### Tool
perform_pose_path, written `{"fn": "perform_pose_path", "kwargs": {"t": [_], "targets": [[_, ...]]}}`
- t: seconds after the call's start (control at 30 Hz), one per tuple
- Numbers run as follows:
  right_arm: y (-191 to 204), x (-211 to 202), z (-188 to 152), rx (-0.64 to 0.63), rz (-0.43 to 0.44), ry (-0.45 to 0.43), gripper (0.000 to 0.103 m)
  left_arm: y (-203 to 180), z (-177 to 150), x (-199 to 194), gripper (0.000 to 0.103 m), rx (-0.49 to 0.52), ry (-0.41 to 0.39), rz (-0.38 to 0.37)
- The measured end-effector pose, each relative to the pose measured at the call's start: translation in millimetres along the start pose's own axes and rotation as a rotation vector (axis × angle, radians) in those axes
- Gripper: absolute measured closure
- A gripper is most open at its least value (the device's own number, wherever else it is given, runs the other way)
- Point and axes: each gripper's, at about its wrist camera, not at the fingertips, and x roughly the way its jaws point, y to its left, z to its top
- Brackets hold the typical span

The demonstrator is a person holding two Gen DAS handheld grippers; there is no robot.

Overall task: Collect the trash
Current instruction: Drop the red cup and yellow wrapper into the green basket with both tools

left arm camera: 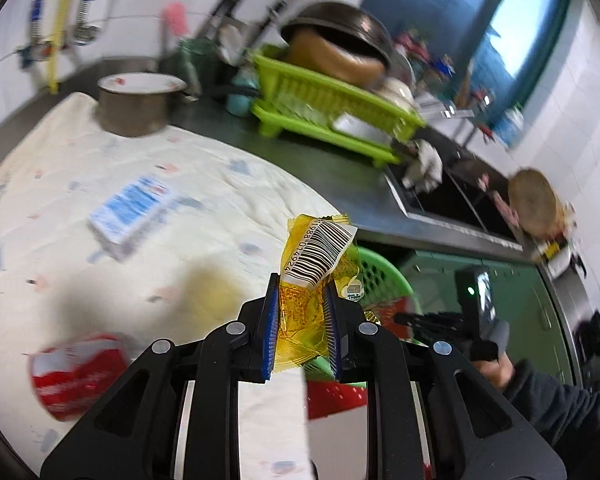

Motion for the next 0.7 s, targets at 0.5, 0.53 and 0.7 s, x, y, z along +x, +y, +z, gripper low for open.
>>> {"fn": "perform_pose_path", "kwargs": {"t": [0.5,0.53,0.7], "targets": [[-24.6,-65.1,-5.9,0.040,0.003,-0.161,0.050,-65.4,-22.5,101.1,0.083,0.062,0.204,-0.046],[-25.9,-71.4,-7.5,0.044,0.005,-0.174,0.049,-68.4,-23.9,105.8,0.083,0.064,0.215,-0.047],[-30.9,-96.4,-15.4,0.064,0.022,-0.224,0.045,-81.2,-32.1,132.0,0.078,0.068,0.270,-0.049]]}}
